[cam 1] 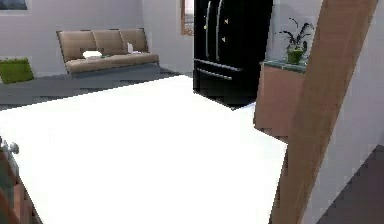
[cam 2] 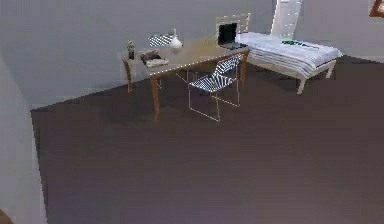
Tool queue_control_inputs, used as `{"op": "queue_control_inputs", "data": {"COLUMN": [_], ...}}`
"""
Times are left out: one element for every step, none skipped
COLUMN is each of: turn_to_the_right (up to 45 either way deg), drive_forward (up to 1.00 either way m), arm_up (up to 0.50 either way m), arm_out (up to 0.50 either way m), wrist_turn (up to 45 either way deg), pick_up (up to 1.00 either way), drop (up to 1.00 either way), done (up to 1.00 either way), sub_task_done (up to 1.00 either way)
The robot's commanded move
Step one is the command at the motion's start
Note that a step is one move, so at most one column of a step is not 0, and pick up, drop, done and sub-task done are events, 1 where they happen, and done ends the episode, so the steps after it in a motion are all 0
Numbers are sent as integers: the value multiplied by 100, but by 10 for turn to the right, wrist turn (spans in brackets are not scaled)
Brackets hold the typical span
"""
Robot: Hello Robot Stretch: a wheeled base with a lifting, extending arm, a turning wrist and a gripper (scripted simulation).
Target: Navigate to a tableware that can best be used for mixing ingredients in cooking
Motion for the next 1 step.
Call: {"op": "queue_control_inputs", "data": {"turn_to_the_right": [450], "drive_forward": [0], "arm_up": [0], "arm_out": [0], "wrist_turn": [0], "pick_up": [0], "drop": [0], "done": [0], "sub_task_done": [0]}}
